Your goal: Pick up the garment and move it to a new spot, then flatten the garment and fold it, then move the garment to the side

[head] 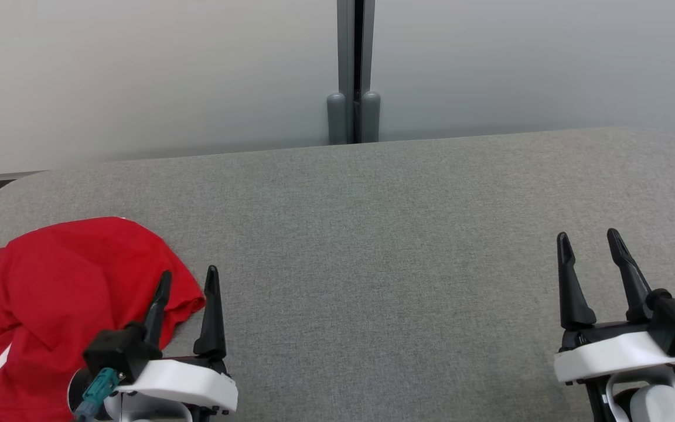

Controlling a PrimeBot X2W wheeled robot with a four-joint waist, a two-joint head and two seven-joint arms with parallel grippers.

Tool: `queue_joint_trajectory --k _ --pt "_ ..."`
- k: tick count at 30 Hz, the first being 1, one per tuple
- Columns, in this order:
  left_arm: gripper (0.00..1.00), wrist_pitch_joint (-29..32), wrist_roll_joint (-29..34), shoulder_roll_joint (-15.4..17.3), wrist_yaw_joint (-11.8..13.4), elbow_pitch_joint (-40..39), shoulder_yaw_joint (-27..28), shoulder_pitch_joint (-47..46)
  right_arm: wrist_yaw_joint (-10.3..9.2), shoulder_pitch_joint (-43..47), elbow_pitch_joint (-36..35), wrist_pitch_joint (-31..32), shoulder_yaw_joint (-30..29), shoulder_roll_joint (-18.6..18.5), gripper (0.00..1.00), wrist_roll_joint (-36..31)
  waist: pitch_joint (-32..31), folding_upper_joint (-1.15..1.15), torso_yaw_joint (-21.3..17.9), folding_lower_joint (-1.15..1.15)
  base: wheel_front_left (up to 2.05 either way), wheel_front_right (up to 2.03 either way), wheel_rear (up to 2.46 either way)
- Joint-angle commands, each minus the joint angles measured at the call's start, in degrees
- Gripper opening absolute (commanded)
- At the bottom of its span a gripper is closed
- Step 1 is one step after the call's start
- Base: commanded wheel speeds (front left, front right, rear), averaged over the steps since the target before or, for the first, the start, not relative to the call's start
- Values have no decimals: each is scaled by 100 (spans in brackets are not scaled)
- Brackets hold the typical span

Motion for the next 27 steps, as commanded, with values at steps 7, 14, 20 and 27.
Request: queue_joint_trajectory --k 7,14,20,27 --pt "100 -136 526 89 111 217 -181 -45 0 16 6 -143 97 17 100 -476 -14 0 -7 0 0 0 0" --pt "100 -210 788 98 145 348 -267 -61 0 41 27 -221 101 43 100 -585 -7 0 16 0 0 0 0" --pt "100 -284 872 65 100 392 -262 -43 0 54 128 -294 126 75 100 -499 -2 0 50 0 0 0 0" --pt "100 -360 838 20 5 597 -152 40 0 58 432 -371 166 91 100 38 -2 0 62 0 0 0 0"
